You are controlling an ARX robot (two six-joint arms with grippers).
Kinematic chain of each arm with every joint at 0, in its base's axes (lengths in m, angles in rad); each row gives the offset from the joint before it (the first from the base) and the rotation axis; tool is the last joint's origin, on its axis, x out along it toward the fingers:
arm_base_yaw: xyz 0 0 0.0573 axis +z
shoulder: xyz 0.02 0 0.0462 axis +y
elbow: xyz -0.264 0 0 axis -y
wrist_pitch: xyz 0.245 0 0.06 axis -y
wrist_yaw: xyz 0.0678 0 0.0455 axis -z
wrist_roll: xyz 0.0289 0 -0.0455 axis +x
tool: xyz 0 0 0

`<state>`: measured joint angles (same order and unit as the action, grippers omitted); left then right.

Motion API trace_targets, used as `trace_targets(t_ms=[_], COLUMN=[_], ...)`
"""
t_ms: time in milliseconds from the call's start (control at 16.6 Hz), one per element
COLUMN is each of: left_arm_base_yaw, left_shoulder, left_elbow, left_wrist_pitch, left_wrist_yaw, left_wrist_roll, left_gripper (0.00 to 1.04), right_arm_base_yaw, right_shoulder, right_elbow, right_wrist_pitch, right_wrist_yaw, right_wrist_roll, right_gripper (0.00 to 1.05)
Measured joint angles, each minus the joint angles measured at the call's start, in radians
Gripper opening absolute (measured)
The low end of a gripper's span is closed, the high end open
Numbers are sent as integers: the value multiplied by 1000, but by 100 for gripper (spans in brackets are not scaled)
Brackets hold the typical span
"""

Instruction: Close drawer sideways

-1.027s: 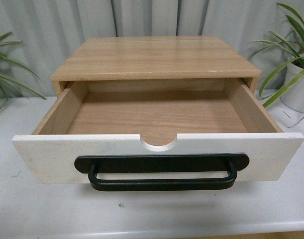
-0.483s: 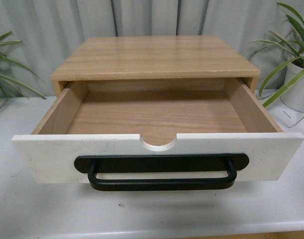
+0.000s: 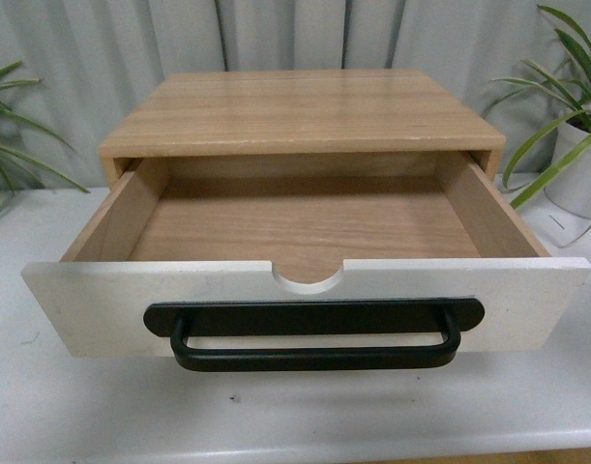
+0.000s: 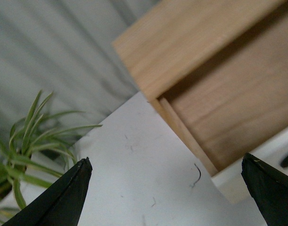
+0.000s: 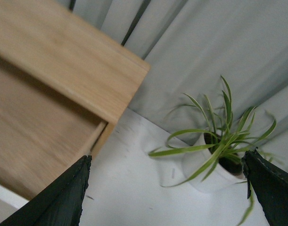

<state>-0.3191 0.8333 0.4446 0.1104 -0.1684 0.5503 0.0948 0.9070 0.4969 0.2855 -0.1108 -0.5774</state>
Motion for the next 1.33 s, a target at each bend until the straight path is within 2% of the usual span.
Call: trace_targets(t_ms=[121,242,302,423,664,846,1329], left_arm_base_yaw=[-40,-90,-108,-125,-127,-101,-91], left_shoulder=[27,70,96,146,269,325,424], left_elbow=[27,66,79,103,121,122,135], left_wrist_pitch=[-56,-138,-155,-150,-69,-31,42], left_wrist_yaw=[19,29,27,27,0,-14,-23], left_wrist_roll=[126,330,393,427,425,443,450], left_gripper=[98,98,98,98,98,98,98], right_arm_base_yaw=[5,16,16,17,82,137,167], right_shoulder=[20,37,45,105,228,269,414], right_elbow=[30,77,91,104,124,138,191], right_wrist_pitch=[-62,-192,-248,-290,-267,-312,-246], right_wrist_yaw=[-24,-71,-87,-108,-94,-82,-39], right_wrist_roll=[-161,-489,-601,-751,-774,-746,-667], right_gripper=[98,98,98,98,98,98,98])
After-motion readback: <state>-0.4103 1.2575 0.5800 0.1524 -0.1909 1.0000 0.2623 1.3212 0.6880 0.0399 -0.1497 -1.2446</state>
